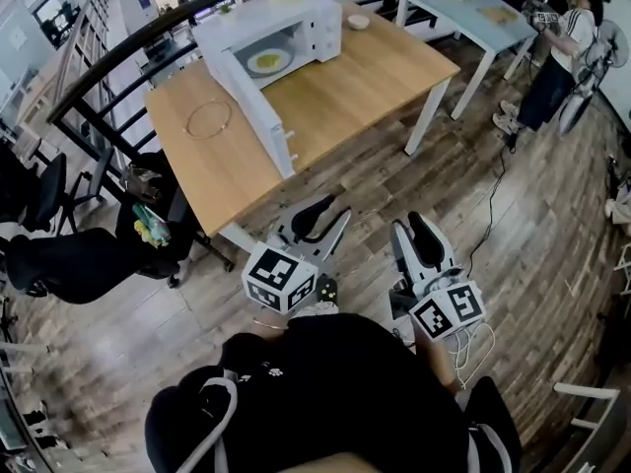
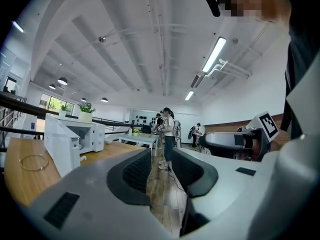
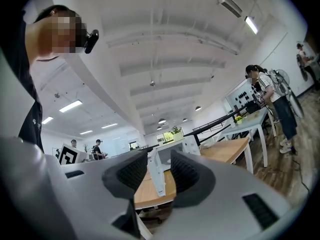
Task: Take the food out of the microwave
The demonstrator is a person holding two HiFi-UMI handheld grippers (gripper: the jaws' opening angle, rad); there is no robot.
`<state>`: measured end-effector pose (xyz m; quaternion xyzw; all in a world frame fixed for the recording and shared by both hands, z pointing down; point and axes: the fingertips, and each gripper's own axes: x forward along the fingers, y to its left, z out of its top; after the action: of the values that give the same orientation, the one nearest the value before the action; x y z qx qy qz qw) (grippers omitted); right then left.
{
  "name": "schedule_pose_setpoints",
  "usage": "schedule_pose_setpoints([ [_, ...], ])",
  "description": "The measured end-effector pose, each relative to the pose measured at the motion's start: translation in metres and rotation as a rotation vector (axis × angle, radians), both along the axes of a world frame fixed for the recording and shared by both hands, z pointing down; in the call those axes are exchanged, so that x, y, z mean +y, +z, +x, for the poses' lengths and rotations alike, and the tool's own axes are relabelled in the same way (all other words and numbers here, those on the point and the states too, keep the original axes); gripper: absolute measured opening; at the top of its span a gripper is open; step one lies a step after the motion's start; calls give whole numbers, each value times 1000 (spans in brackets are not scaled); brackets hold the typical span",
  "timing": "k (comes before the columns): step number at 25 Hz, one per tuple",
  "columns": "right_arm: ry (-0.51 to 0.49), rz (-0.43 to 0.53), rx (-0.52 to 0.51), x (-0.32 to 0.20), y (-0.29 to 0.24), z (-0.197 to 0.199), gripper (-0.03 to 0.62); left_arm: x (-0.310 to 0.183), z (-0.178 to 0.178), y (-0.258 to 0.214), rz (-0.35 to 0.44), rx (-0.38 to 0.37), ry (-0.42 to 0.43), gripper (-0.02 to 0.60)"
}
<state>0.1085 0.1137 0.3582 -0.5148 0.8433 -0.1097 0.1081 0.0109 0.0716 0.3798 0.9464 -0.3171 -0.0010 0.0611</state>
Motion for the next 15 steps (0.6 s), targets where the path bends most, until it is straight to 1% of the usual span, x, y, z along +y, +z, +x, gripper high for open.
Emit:
schedule_pose_setpoints([
  [7,12,-8,6,-62,-7,3,148,-61,7,4,-28,17,14,106],
  [15,18,-21,12,-118,-6,-1,160,-121,6,11,-32,21,10,106],
])
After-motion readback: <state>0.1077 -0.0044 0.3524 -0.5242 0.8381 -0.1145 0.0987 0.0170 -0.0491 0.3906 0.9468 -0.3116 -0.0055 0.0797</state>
